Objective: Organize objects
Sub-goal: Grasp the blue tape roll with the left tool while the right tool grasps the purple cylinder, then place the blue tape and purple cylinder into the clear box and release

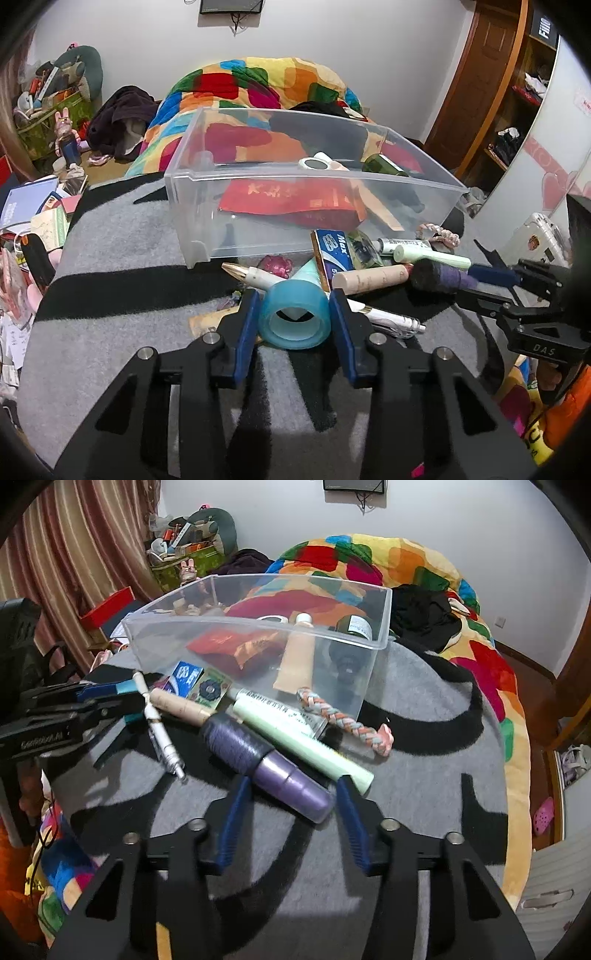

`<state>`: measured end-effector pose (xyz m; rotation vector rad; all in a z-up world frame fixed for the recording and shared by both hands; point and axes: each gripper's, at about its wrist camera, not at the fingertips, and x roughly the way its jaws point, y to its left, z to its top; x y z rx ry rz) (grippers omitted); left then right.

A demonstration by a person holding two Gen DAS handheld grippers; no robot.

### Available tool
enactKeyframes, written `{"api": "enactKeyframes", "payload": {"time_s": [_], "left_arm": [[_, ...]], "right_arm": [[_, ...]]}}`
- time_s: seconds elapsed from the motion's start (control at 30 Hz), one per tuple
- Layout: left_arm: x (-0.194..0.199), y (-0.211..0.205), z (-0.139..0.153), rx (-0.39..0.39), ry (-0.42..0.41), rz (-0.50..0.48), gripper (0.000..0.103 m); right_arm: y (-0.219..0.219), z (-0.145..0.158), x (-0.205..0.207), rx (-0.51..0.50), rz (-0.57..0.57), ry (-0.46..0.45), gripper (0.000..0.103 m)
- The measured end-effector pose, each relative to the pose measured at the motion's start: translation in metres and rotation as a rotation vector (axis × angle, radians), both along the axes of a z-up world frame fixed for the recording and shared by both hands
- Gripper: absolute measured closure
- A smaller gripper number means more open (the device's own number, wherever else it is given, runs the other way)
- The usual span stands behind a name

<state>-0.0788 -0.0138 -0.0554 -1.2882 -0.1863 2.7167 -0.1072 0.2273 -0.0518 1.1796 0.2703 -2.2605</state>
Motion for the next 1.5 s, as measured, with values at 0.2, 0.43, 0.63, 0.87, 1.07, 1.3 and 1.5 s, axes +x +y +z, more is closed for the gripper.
{"api": "enactKeyframes", "payload": {"time_s": [0.2,0.43,0.63,0.87,1.07,1.3,1.5], "left_arm": [[0.009,-0.001,0.008,0.016,0.021,0.002,0.065],[0.023,0.006,0.019,0.014,0.045,-0.020,0.065],[0.025,0.014,0.019,0.013,0.044,-0.038,0.065],[0.026,0.017,0.026,0.036,0.065,-0.048,0.065],[0.025,0.018,0.035,0.048,0.091,-0.045,0.065],[0.019,0.014,0.053,0.040,0.143,-0.013,0.065],[0.013,0.011,0.069,0.021,0.194,0.014,0.065]], "right_arm": [[-0.004,0.005,0.020,-0.028,0.098,-0.027,0.080],[-0.028,0.010,0.022,-0.025,0.145,0.013,0.076],[-0.047,0.006,0.012,-0.029,0.152,0.003,0.072],[-0.044,0.005,0.021,-0.040,0.185,-0.008,0.079],[-0.048,-0.003,0.028,-0.032,0.205,-0.014,0.082],[-0.034,0.024,0.033,-0.104,0.175,0.044,0.082],[-0.024,0.062,0.029,-0.169,0.134,0.134,0.082]]}}
